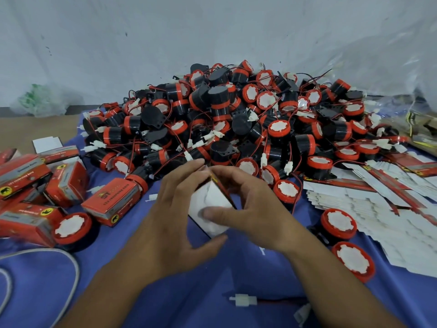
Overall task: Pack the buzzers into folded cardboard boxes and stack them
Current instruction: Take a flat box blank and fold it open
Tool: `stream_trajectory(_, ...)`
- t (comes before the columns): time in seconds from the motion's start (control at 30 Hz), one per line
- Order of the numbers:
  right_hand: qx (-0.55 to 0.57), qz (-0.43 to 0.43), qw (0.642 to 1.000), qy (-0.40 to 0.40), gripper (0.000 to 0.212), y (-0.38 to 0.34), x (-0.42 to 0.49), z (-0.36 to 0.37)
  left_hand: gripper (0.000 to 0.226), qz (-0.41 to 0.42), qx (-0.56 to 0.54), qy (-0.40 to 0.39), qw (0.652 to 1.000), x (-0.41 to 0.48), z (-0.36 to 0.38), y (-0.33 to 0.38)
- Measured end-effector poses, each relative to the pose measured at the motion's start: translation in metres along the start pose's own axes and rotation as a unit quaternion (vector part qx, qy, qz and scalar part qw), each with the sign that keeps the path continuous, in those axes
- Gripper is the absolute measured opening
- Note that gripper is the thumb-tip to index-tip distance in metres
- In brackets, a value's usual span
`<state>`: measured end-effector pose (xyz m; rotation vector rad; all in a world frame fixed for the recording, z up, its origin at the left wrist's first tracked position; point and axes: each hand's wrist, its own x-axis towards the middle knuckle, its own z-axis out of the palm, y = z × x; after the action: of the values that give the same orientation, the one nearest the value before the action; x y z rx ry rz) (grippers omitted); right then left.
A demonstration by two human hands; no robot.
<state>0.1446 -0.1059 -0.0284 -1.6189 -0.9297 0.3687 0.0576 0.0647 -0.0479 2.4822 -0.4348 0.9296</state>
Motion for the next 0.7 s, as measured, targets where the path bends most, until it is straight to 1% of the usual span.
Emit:
stream_trajectory(0.03,-0.108,-0.023,0.994,0.005,0.063,0.002,-0.001,-0.002,0.086,-0.007,-0.001,-0.032,0.999,-0.002,-0.002,-0.004)
stream_trajectory(0.07,-0.218,-0.057,0.974,0.009,0.063,0.004,0.0,-0.002,0.087,-0.008,0.014,-0.06,0.998,-0.004,-0.004,-0.008)
stream_trajectory(0.1,-0.311,-0.097,0.946,0.003,0.062,0.006,0.002,0.0,0.089,-0.004,0.04,-0.084,0.996,-0.006,-0.006,-0.012)
stream_trajectory(0.13,-0.379,-0.128,0.917,-0.013,0.061,0.008,0.004,0.003,0.092,0.002,0.067,-0.103,0.992,-0.006,-0.006,-0.015)
stream_trajectory(0.2,-0.462,-0.149,0.873,-0.047,0.059,0.011,0.007,0.009,0.096,0.001,0.107,-0.117,0.987,-0.005,-0.004,-0.018)
stream_trajectory(0.27,-0.503,-0.128,0.854,-0.046,0.056,0.01,0.009,0.009,0.091,-0.022,0.145,-0.098,0.984,-0.004,-0.003,-0.017)
stream_trajectory(0.4,-0.54,-0.064,0.839,-0.002,0.046,0.008,0.006,0.011,0.067,-0.062,0.224,-0.058,0.971,0.0,0.0,-0.014)
stream_trajectory(0.47,-0.578,-0.037,0.815,0.035,0.041,0.009,0.004,0.018,0.047,-0.064,0.243,-0.044,0.967,0.0,0.005,-0.016)
stream_trajectory(0.53,-0.616,0.007,0.786,0.054,0.04,0.012,0.001,0.026,0.017,-0.054,0.227,-0.033,0.972,-0.003,0.009,-0.02)
stream_trajectory(0.57,-0.622,0.031,0.78,0.052,0.039,0.016,0.0,0.027,0.019,-0.06,0.211,-0.031,0.975,-0.004,0.01,-0.021)
stream_trajectory(0.63,-0.618,0.072,0.781,0.048,0.036,0.022,-0.001,0.026,0.041,-0.079,0.168,-0.064,0.981,-0.009,0.01,-0.022)
stream_trajectory(0.7,-0.615,0.09,0.782,0.053,0.037,0.025,0.0,0.024,0.05,-0.114,0.137,-0.095,0.979,-0.012,0.011,-0.021)
